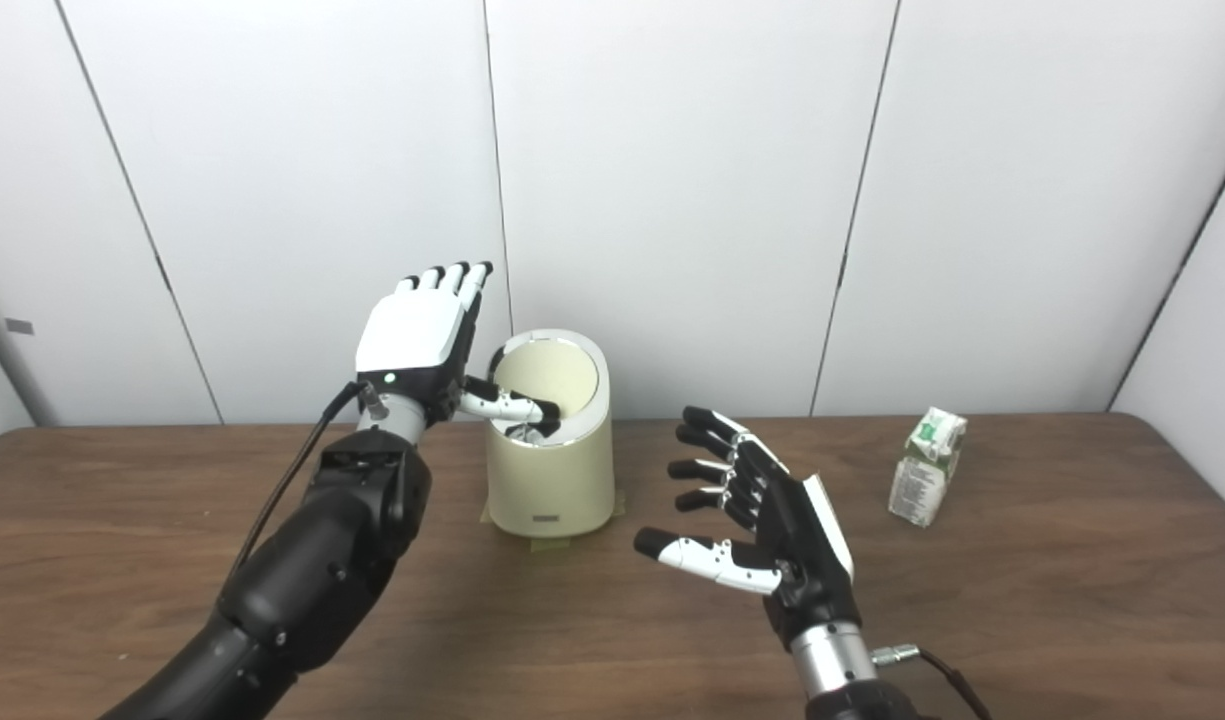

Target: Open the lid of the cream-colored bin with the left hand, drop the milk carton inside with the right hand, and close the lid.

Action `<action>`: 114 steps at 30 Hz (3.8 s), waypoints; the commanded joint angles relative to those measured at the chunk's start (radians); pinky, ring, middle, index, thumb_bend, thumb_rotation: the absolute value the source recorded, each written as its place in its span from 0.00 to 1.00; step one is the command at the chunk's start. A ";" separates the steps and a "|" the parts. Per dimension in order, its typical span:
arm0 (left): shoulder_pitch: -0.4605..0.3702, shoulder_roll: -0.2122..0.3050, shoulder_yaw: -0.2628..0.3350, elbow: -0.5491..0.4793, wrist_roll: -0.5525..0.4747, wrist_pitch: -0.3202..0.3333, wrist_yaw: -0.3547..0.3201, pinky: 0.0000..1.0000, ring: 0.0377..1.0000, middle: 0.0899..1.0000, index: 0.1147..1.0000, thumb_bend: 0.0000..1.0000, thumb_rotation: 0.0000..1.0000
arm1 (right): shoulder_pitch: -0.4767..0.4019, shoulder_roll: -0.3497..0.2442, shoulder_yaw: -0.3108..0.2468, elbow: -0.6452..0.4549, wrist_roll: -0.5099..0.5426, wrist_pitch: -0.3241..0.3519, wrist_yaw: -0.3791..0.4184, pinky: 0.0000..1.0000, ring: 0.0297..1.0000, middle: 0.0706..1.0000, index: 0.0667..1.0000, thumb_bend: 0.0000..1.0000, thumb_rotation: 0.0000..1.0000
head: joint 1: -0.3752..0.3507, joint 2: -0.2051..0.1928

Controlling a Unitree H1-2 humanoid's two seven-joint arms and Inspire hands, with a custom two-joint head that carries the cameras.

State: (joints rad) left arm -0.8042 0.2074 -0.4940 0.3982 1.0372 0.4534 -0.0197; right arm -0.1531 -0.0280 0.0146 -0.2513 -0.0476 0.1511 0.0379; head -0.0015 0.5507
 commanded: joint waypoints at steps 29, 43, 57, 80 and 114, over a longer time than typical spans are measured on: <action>0.347 -0.059 0.535 -0.503 -0.942 -0.387 -0.017 0.62 0.71 0.77 0.79 0.76 0.30 | -0.018 -0.022 -0.004 -0.022 0.009 -0.037 0.003 0.58 0.68 0.80 0.79 0.76 0.24 | 0.008 0.004; 0.635 -0.075 0.590 -0.521 -0.973 -0.526 0.028 0.47 0.54 0.61 0.64 0.67 0.12 | -0.019 -0.031 -0.024 -0.006 0.035 -0.046 0.001 0.59 0.69 0.81 0.80 0.76 0.20 | 0.000 -0.009; 0.705 -0.036 0.612 -0.426 -1.043 -0.645 -0.002 0.50 0.60 0.66 0.66 0.60 0.06 | -0.165 -0.250 -0.101 0.020 -0.142 -0.027 -0.023 0.61 0.73 0.81 0.82 0.79 0.18 | -0.358 -0.102; 0.691 -0.019 0.628 -0.416 -1.164 -0.597 -0.065 0.54 0.61 0.66 0.73 0.59 0.08 | -0.347 -0.580 -0.226 0.312 -0.153 0.118 0.065 0.86 0.95 0.95 0.91 0.82 0.17 | -0.416 -0.117; 0.706 -0.010 0.619 -0.502 -1.045 -0.532 -0.048 0.47 0.60 0.68 0.73 0.53 0.04 | -0.357 -0.464 -0.160 0.751 -0.093 -0.114 -0.068 0.78 0.85 0.88 0.92 0.86 0.18 | -0.402 -0.093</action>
State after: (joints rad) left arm -0.0747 0.1822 0.1257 -0.0721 -0.0168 -0.0618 -0.0738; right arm -0.4522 -0.4735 -0.1318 0.5273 -0.1462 0.0835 -0.0072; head -0.4019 0.4571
